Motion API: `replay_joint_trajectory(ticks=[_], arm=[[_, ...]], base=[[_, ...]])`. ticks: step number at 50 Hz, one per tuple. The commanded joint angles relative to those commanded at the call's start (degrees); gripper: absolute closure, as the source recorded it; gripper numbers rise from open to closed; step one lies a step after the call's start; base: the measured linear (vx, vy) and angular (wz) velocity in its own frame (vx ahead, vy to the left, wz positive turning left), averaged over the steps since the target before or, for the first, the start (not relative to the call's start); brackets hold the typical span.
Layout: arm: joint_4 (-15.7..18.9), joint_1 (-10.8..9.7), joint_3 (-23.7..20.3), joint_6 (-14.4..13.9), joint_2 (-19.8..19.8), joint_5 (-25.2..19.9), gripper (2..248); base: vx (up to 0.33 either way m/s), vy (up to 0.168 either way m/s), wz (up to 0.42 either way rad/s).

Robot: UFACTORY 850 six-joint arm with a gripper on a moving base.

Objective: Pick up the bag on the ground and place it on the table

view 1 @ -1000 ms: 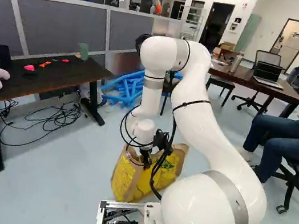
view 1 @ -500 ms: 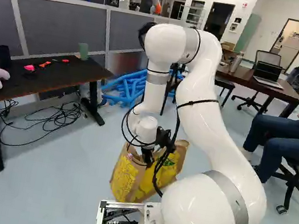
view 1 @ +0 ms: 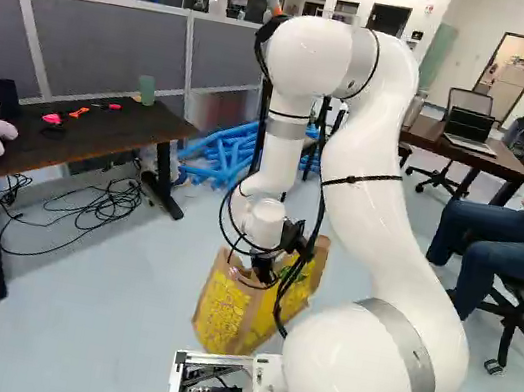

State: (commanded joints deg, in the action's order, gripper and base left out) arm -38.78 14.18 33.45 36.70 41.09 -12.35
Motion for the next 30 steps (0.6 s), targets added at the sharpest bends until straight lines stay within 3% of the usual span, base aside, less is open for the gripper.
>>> replay_joint_trajectory(ticks=[14, 30], arm=[[0.6, -4.0, -1.8, 0.0, -3.9, 0.1, 215], [2.1, -5.5, -2.6, 0.0, -8.0, 0.1, 215]], base=[[0.0, 0.0, 0.0], [0.0, 0.0, 0.0]])
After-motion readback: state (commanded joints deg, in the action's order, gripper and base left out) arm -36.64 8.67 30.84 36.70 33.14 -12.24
